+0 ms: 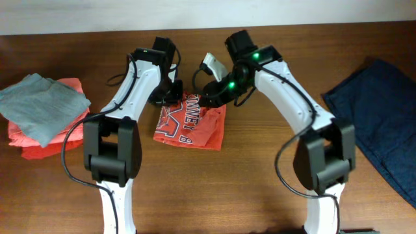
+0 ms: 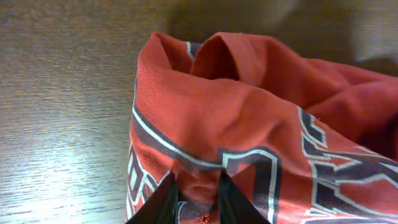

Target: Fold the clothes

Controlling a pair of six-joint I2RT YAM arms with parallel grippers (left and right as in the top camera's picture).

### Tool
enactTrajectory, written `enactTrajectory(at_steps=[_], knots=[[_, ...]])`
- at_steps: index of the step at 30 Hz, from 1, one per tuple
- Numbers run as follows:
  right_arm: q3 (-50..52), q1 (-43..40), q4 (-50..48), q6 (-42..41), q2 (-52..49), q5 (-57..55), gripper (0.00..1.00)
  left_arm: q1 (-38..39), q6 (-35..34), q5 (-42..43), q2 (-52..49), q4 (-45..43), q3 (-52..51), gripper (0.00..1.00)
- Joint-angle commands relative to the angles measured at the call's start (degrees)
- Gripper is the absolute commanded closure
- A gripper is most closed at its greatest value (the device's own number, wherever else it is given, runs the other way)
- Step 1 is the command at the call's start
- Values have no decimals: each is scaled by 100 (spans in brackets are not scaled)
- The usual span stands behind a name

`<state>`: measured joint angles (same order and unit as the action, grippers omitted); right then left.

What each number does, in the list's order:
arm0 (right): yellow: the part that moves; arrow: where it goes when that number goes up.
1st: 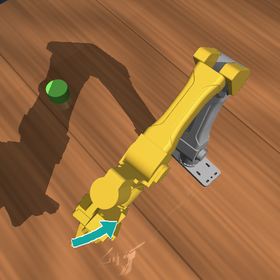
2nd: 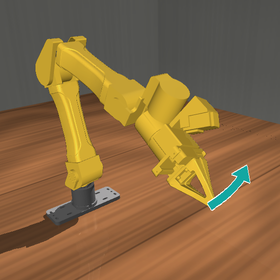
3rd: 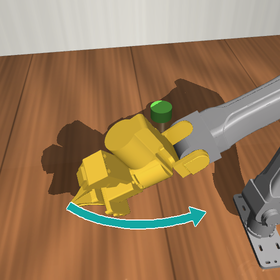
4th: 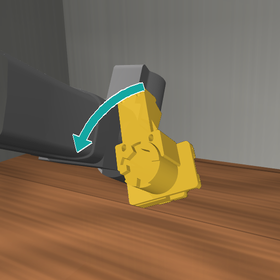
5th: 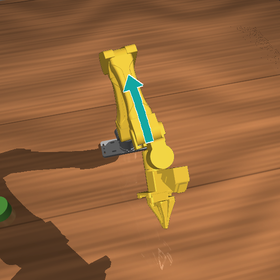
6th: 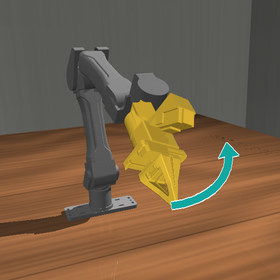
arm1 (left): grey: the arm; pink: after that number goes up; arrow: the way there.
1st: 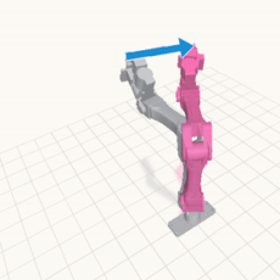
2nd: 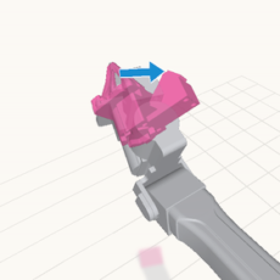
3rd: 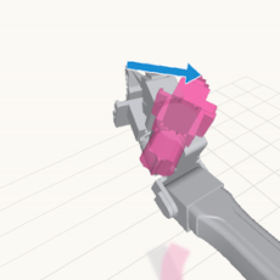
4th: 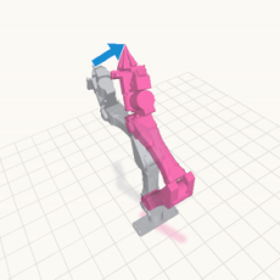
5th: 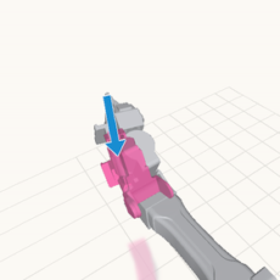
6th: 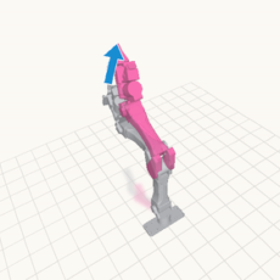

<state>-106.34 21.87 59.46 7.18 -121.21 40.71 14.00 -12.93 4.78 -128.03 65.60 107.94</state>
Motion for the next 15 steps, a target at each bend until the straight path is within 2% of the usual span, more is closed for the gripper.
enactTrajectory(at_steps=[1,6,8,11,15], knots=[[7,28,-20,-214,-557,-221,66,9,101,-271,-286,107,-46,78],[7,24,151,-214,-1268,-363,67,9,98,-374,-326,131,-109,77],[7,-31,498,-216,-1495,-841,74,9,98,-619,-328,181,-142,77],[7,-160,813,-219,-1580,-1464,79,9,98,-811,-328,221,-199,77],[4,-400,872,-214,-1578,-1593,79,7,98,-828,-328,122,-546,77]])
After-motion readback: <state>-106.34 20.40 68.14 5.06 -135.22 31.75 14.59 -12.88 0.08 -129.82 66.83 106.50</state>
